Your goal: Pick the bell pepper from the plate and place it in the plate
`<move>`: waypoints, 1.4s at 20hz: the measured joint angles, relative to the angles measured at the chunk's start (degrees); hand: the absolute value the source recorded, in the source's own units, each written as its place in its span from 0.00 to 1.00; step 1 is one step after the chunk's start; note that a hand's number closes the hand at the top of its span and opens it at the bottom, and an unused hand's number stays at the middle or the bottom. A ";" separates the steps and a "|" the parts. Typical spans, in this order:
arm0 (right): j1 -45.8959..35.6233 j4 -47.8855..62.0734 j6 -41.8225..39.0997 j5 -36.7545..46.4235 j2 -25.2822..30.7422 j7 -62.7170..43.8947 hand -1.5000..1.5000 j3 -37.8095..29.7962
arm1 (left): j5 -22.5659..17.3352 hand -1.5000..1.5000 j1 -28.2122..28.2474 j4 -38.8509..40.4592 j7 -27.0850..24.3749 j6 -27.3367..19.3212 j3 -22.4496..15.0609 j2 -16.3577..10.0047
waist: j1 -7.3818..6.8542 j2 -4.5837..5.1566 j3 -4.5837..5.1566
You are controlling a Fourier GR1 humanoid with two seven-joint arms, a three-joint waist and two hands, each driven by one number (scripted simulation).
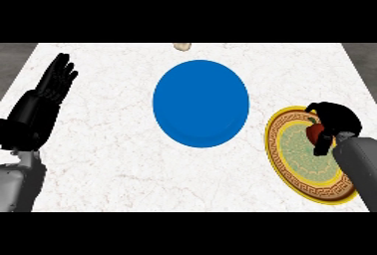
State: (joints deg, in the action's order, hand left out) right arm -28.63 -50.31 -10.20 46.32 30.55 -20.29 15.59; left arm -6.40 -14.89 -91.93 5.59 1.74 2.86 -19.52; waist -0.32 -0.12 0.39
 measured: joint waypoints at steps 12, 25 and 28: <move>9.18 -6.70 16.44 6.03 -6.55 -19.81 1.00 -4.28 | 1.06 0.50 2.07 0.95 1.23 -1.17 2.57 -0.66 | 5.85 -2.50 0.53; 18.57 -34.39 25.95 23.56 -23.04 -40.51 1.00 5.01 | 1.20 0.50 3.94 0.09 1.21 -1.36 3.19 -0.93 | 6.61 -2.90 0.30; 18.63 -42.12 25.65 30.02 -26.66 -42.52 1.00 9.14 | 1.10 0.50 3.82 -0.19 0.91 -1.00 2.71 -0.61 | 5.47 -2.45 0.14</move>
State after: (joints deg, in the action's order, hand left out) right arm -9.99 -92.44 15.46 76.34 3.89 -62.81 24.72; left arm -5.30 -11.08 -92.13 6.50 0.74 5.58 -20.13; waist 5.15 -2.57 0.53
